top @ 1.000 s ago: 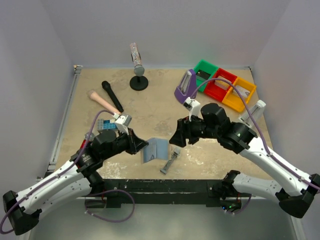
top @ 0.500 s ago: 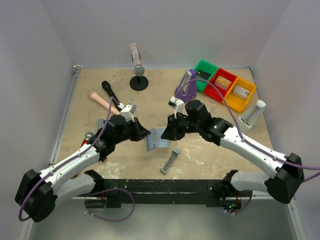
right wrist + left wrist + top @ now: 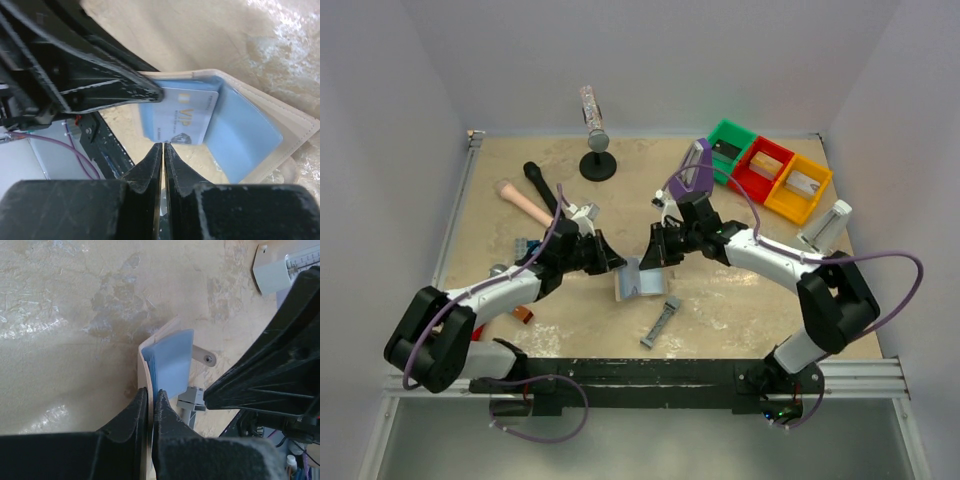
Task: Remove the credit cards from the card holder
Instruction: Place the card holder at the center of the board.
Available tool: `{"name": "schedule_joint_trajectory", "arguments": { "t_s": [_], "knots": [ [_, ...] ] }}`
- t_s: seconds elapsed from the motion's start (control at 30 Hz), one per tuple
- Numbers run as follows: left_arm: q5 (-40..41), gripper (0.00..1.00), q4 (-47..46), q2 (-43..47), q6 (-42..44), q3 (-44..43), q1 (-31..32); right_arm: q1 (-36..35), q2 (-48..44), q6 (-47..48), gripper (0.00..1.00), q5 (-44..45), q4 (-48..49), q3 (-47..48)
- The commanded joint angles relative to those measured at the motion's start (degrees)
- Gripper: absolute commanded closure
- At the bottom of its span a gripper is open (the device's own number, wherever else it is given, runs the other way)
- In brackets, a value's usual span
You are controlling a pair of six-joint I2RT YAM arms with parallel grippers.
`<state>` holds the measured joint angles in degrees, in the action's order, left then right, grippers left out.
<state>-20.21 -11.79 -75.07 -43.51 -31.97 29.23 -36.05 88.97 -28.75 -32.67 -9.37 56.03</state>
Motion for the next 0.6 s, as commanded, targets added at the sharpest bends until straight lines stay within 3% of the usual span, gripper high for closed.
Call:
{"name": "schedule_joint_trajectory", "arguments": {
  "t_s": [0.0,0.4,0.57],
  "knots": [
    [-3.5,1.0,-5.5,-2.5,-1.6,-0.7,-1.9,0.5,3.5,-1.7,0.9,-2.1,2.9,2.2],
    [-8.4,0.98,-3.4,-12.4,-1.4,-5.9,-3.7,1.1,9.0,-4.4,0.88,0.3,4.5,-1.1],
    [-6.6,0.85,0.6,-13.7,0.9,-7.8,-3.9,1.5,10.2,-4.7,0.87,1.6,3.9,-2.1]
  ]
}}
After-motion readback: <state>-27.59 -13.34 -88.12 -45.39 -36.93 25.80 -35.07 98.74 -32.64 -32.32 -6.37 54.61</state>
